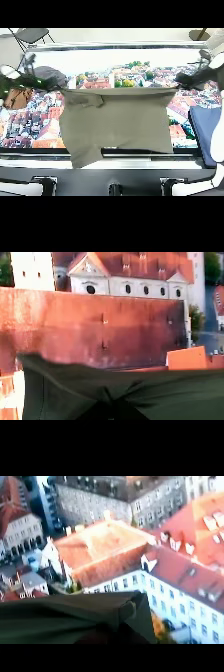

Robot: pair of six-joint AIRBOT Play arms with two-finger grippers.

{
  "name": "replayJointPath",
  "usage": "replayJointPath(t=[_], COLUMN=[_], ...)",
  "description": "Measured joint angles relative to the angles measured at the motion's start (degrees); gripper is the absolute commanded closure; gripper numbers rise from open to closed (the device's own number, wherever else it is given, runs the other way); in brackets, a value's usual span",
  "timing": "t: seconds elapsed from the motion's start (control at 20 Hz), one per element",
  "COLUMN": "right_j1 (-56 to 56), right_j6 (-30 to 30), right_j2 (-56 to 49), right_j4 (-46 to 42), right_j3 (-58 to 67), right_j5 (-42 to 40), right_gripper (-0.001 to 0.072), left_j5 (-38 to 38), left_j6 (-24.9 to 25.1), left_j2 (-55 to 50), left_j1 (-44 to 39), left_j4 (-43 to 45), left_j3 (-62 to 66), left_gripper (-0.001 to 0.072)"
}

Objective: Fold the shirts.

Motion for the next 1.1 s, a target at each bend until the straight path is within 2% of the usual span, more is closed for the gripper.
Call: replayJointPath(t=[0.2, 0.35, 0.55, 0.75, 1.1], right_j1=[1.73, 0.76, -0.87, -1.31, -1.53], right_j6=[3.89, 5.27, 3.06, 1.36, -0.50], right_j2=[-4.92, -5.29, -4.39, -4.52, -4.87], right_j4=[0.46, -0.33, -2.60, -2.60, -3.41], right_j3=[-0.04, 0.02, -1.66, -7.37, -10.64], right_j5=[-13.38, -15.89, -4.09, 4.22, 10.97], right_gripper=[0.0671, 0.0671, 0.0671, 0.0671, 0.0670], left_j5=[9.07, 10.45, 1.38, -8.90, -20.35], left_j6=[1.51, 1.95, 2.05, 1.01, -0.66], left_j2=[-4.74, -5.84, -6.69, -8.44, -9.20], left_j1=[-1.36, -0.61, 0.13, -0.59, -0.61], left_j4=[-1.60, -1.97, -0.83, 0.92, 1.73], left_j3=[-1.11, 0.42, 2.01, 0.33, -0.70], left_gripper=[0.0680, 0.0680, 0.0680, 0.0680, 0.0680])
